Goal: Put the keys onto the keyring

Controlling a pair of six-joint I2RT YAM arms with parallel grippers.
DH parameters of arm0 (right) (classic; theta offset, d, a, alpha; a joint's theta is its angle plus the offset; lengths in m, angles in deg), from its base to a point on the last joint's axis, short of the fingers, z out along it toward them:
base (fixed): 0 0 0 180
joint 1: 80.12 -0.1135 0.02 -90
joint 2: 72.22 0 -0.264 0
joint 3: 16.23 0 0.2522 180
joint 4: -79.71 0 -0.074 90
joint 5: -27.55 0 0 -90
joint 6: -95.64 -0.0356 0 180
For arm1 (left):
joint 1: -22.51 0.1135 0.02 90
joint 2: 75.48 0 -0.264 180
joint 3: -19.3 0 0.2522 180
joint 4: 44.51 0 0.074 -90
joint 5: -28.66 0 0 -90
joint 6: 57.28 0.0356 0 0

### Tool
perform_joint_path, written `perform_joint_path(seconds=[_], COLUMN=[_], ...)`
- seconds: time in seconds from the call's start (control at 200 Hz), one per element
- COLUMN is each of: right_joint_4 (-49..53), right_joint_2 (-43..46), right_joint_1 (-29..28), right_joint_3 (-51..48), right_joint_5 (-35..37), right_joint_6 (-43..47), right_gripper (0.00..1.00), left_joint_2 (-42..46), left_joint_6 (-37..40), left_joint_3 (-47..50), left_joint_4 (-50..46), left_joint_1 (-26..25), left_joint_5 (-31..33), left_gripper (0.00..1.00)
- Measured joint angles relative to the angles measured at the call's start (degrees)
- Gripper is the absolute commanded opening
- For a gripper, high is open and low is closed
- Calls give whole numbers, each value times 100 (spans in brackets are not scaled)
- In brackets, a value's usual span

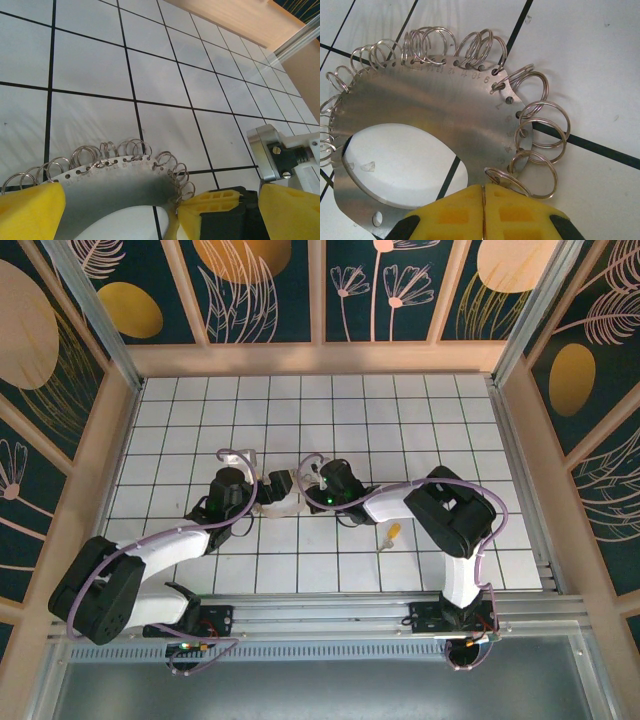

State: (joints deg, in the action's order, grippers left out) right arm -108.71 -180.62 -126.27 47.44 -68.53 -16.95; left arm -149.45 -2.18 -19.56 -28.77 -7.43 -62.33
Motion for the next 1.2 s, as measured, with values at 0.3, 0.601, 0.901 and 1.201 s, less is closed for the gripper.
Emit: perform_joint_path(seconds=[0.3, 0.601, 0.901, 1.201], right_joint_4=[-11, -70, -144, -55], right_joint_2=[0, 4, 33, 122], right_joint_1=[0, 0, 0, 17], right_joint_3=[-15, -81, -151, -149], right_joint_5=[-39, -44, -83, -140], right_joint_6=[-22, -24, -26, 17], right_gripper=[15, 13, 11, 0], left_joint_2=[0, 0, 0, 0], left_joint_6=[0, 0, 0, 0], left_joint_3=[4, 4, 4, 4], left_joint_4=[31, 31, 31, 28], left_joint_1=[0, 0, 0, 0], left_joint_5=[-7, -22, -24, -44], left_gripper=[99, 99, 99, 99])
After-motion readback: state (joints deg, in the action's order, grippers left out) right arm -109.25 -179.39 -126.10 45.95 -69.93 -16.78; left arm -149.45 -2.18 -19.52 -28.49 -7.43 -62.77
